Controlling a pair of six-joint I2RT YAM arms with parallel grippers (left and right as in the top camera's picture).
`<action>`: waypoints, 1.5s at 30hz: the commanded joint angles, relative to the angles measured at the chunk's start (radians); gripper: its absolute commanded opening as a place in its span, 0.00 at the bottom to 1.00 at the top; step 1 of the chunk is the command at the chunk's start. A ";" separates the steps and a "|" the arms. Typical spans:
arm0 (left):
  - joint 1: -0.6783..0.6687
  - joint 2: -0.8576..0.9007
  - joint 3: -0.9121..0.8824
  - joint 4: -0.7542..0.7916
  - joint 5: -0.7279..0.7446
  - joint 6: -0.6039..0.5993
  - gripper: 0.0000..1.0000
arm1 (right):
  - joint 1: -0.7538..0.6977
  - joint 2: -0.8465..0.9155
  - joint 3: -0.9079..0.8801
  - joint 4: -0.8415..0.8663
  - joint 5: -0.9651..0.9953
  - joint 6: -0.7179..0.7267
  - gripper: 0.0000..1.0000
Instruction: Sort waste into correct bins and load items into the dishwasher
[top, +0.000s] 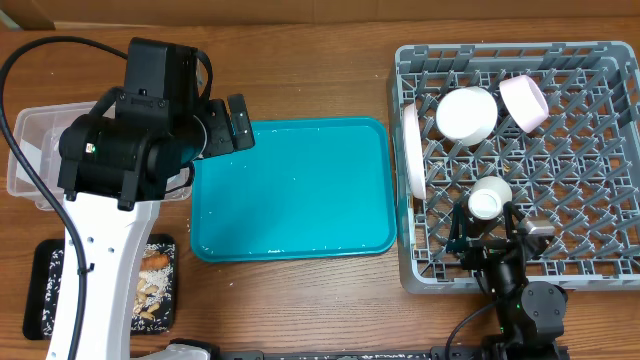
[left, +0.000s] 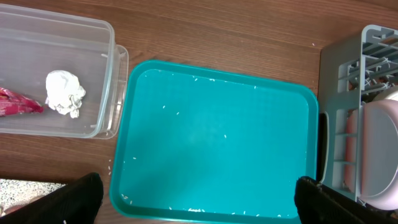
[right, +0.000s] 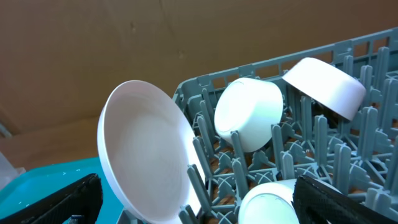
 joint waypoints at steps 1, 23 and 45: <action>0.000 0.004 0.006 0.000 -0.016 0.005 1.00 | 0.029 -0.011 -0.006 0.011 0.001 -0.093 1.00; -0.002 0.004 0.006 0.000 -0.016 0.005 1.00 | 0.036 -0.011 -0.006 0.008 -0.050 -0.242 1.00; -0.001 -0.344 0.001 0.003 -0.117 0.034 1.00 | 0.036 -0.011 -0.006 0.008 -0.049 -0.242 1.00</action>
